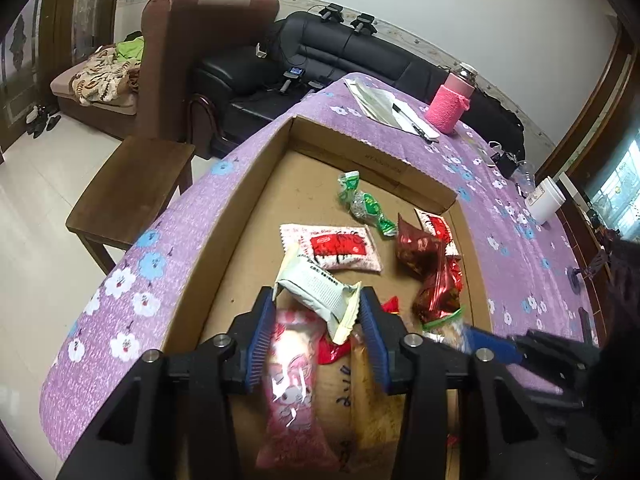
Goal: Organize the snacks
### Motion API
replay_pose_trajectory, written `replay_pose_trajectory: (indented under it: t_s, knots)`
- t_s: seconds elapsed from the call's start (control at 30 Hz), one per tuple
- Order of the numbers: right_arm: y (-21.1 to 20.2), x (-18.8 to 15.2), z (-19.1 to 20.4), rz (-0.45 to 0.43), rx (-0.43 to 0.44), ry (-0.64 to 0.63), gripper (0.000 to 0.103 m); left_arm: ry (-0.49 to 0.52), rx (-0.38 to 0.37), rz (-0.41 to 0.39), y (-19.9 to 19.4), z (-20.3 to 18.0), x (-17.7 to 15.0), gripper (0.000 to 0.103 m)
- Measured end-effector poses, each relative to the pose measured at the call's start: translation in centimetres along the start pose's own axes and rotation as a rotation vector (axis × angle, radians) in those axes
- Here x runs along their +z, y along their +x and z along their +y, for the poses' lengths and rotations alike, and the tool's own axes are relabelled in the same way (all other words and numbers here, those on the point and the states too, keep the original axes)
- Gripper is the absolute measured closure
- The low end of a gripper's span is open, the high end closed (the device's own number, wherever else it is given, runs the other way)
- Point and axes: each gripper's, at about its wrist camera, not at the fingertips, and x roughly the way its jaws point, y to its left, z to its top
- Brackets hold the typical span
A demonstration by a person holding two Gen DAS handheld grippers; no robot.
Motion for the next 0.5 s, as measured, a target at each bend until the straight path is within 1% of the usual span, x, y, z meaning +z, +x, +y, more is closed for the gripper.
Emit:
replay_pose_trajectory:
  t_s: [0.1, 0.13, 0.17, 0.2, 0.23, 0.33, 0.4, 0.47, 0.5]
  knots:
    - [-1.2, -0.6, 0.7, -0.033, 0.000, -0.025, 0.069, 0.000, -0.011, -0.016, -0.4, -0.3, 0.2, 0.045]
    - [-1.7, -0.8, 0.9, -0.048, -0.005, -0.034, 0.064, -0.002, -0.013, -0.029, -0.8, -0.5, 0.2, 0.038]
    - [-2.3, -1.2, 1.1, -0.066, -0.010, -0.042, 0.056, -0.005, -0.018, -0.039, -1.1, -0.5, 0.2, 0.031]
    - [-2.9, -1.5, 1.2, -0.086, -0.016, -0.049, 0.053, -0.011, -0.029, -0.050, -1.6, -0.5, 0.1, 0.029]
    - [-3.5, -1.8, 1.2, -0.107, -0.019, -0.052, 0.049, -0.016, -0.036, -0.058, -1.9, -0.5, 0.2, 0.029]
    - [-4.7, -2.5, 1.4, -0.147, -0.021, -0.060, 0.049, -0.014, -0.041, -0.077, -2.9, -0.9, 0.1, 0.029]
    - [-5.5, -3.1, 1.3, -0.174, -0.024, -0.051, 0.049, -0.010, -0.038, -0.106, -4.0, -1.3, -0.2, 0.029]
    - [-6.3, -3.7, 0.9, -0.202, -0.017, -0.023, 0.049, 0.000, 0.008, -0.165, -5.5, -2.0, -0.6, 0.029]
    - [-6.5, -3.9, 0.7, -0.210, -0.015, -0.010, 0.049, 0.014, 0.051, -0.208, -6.4, -2.4, -0.9, 0.029]
